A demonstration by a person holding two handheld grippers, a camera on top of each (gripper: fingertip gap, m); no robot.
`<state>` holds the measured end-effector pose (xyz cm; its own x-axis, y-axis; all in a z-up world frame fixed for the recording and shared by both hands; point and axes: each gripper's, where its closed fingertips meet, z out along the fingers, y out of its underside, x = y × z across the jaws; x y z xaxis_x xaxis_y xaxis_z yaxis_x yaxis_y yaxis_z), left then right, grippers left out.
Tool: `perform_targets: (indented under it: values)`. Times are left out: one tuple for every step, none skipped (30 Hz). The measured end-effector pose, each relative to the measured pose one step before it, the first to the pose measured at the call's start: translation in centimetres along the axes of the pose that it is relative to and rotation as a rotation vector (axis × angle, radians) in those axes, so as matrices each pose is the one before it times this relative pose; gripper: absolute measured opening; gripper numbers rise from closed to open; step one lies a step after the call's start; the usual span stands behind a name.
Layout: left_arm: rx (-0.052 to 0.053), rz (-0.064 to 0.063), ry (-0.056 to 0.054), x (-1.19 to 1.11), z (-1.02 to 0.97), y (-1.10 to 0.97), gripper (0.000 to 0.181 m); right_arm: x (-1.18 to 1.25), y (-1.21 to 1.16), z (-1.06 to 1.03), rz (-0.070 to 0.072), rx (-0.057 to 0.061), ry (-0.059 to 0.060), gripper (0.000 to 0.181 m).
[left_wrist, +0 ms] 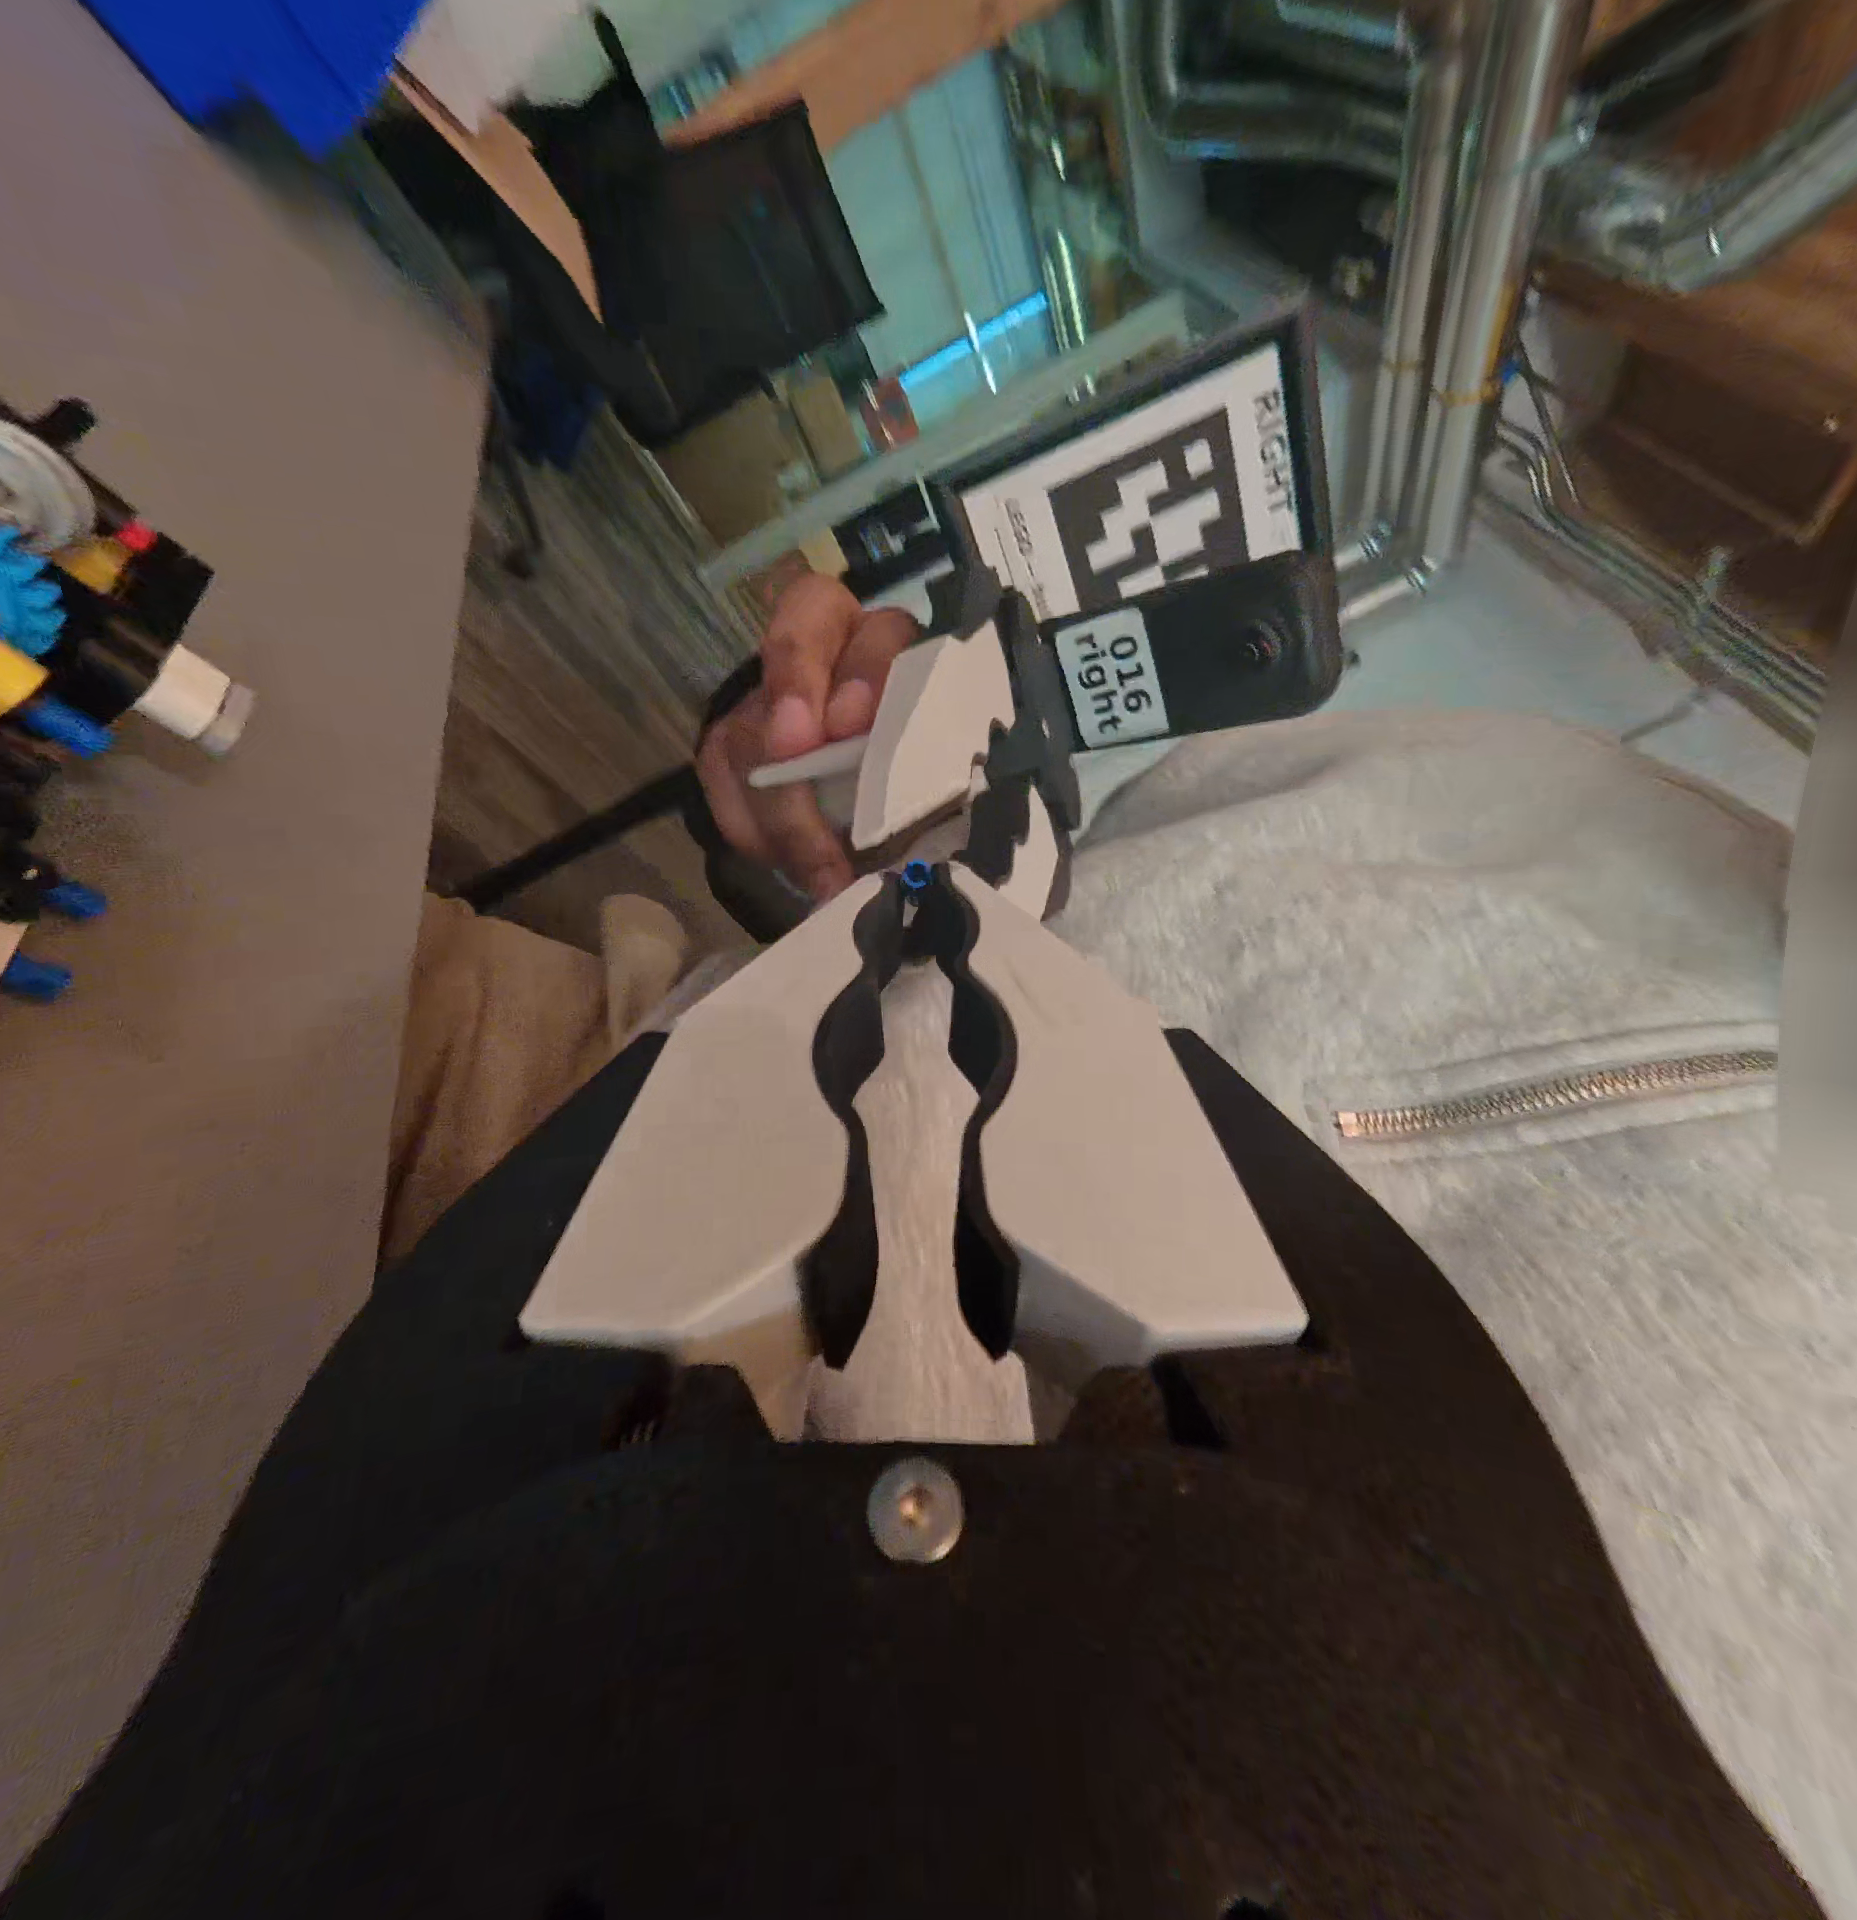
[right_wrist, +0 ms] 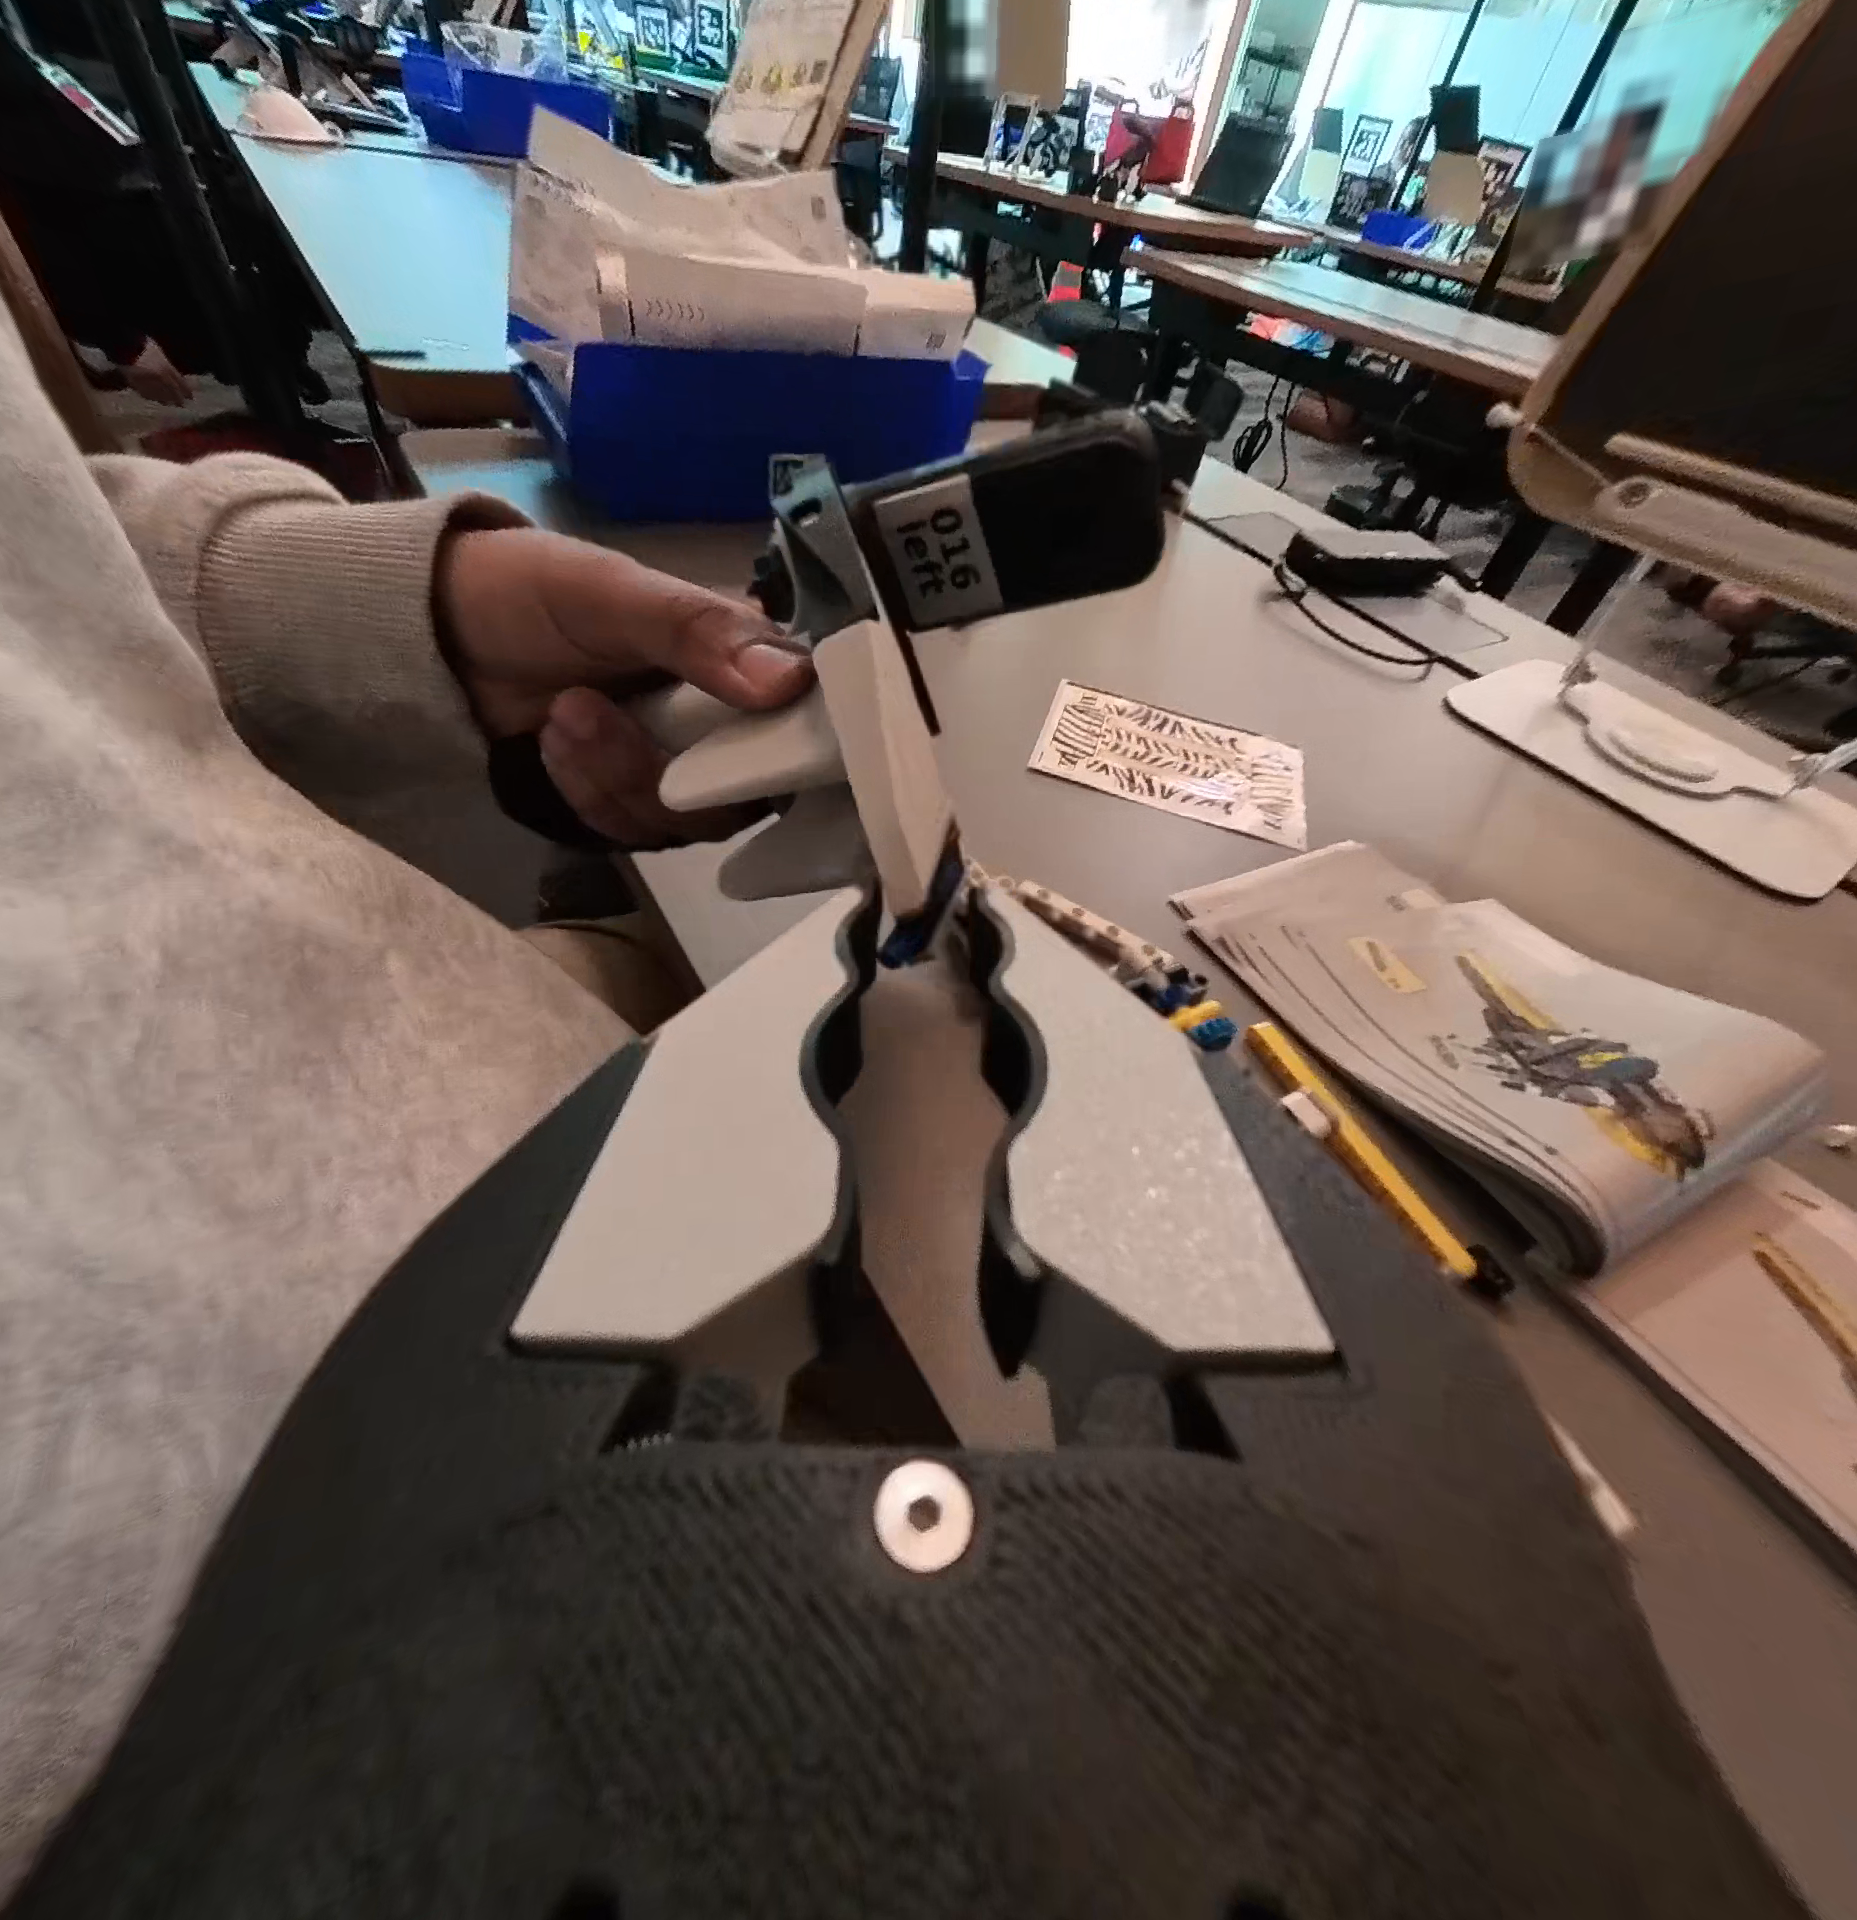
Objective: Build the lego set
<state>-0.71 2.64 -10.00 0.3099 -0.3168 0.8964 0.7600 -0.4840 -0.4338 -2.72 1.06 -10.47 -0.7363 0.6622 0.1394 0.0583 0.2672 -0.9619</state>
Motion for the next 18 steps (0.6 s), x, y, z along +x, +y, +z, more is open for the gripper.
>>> perform_targets:
  values:
    - [-0.0193, -0.0046, 0.0090, -0.048, -0.216, -0.037, 0.004, 0.089, -0.245, 0.037, -0.0237, 0.0116, 0.0127, 0.014]
    - [-0.0104, -0.0103, 0.0095, -0.012, -0.214, -0.059, 0.003, -0.013, -0.106, 0.082, -0.0157, 0.0043, 0.0086, 0.010]
    - [-0.0193, 0.0078, 0.0111, 0.088, -0.121, 0.205, 0.004, -0.201, -0.048, 0.110, -0.0015, 0.0023, 0.0022, 0.008]
    - [-0.0222, 0.0095, 0.0047, 0.006, -0.061, 0.373, 0.004, -0.297, 0.021, 0.059, 0.0049, -0.0009, 0.0035, 0.008]
    - [-0.0183, -0.0016, 0.0026, -0.051, 0.040, 0.339, 0.004, -0.313, 0.158, -0.001, 0.0017, -0.0079, 0.0111, 0.008]
    - [-0.0116, -0.0003, 0.0109, 0.077, 0.176, 0.238, 0.003, -0.231, 0.113, -0.134, -0.0034, -0.0024, 0.0280, 0.008]
    - [-0.0050, 0.0008, 0.0228, 0.263, 0.283, 0.101, 0.003, -0.139, -0.082, -0.296, -0.0115, 0.0095, 0.0452, 0.008]
    - [0.0004, -0.0023, 0.0291, 0.334, 0.360, -0.006, 0.003, -0.020, -0.228, -0.460, -0.0148, 0.0182, 0.0584, 0.007]
    - [0.0029, -0.0062, 0.0303, 0.318, 0.358, -0.080, 0.003, 0.082, -0.252, -0.593, -0.0181, 0.0192, 0.0610, 0.007]
    - [-0.0001, -0.0063, 0.0251, 0.223, 0.351, -0.079, 0.003, 0.123, -0.229, -0.649, -0.0180, 0.0145, 0.0530, 0.004]
    - [-0.0143, -0.0043, 0.0122, 0.076, 0.410, 0.117, 0.003, 0.084, -0.116, -0.606, -0.0141, 0.0034, 0.0359, 0.004]
    - [-0.0226, -0.0009, 0.0008, -0.063, 0.432, 0.271, 0.003, -0.081, 0.064, -0.485, -0.0085, -0.0117, 0.0112, 0.003]
    - [-0.0140, -0.0012, 0.0065, 0.038, 0.387, 0.156, 0.003, -0.037, 0.071, -0.437, -0.0069, -0.0120, 0.0021, 0.003]
    - [-0.0075, -0.0048, 0.0186, 0.181, 0.356, 0.091, 0.004, -0.017, -0.073, -0.399, -0.0053, -0.0024, -0.0011, 0.003]
    - [0.0020, -0.0032, 0.0214, 0.198, 0.273, -0.002, 0.004, 0.030, -0.182, -0.334, 0.0000, 0.0055, 0.0002, 0.003]
    - [0.0067, 0.0021, 0.0125, 0.060, 0.174, -0.049, 0.004, 0.057, -0.133, -0.214, 0.0086, 0.0037, 0.0000, 0.003]
    - [0.0078, 0.0057, 0.0031, -0.036, 0.116, -0.063, 0.004, 0.060, -0.009, -0.137, 0.0105, 0.0018, 0.0005, 0.002]
    - [0.0079, 0.0125, 0.0039, 0.052, 0.095, -0.083, 0.005, 0.088, 0.011, -0.116, 0.0094, 0.0089, 0.0037, 0.002]
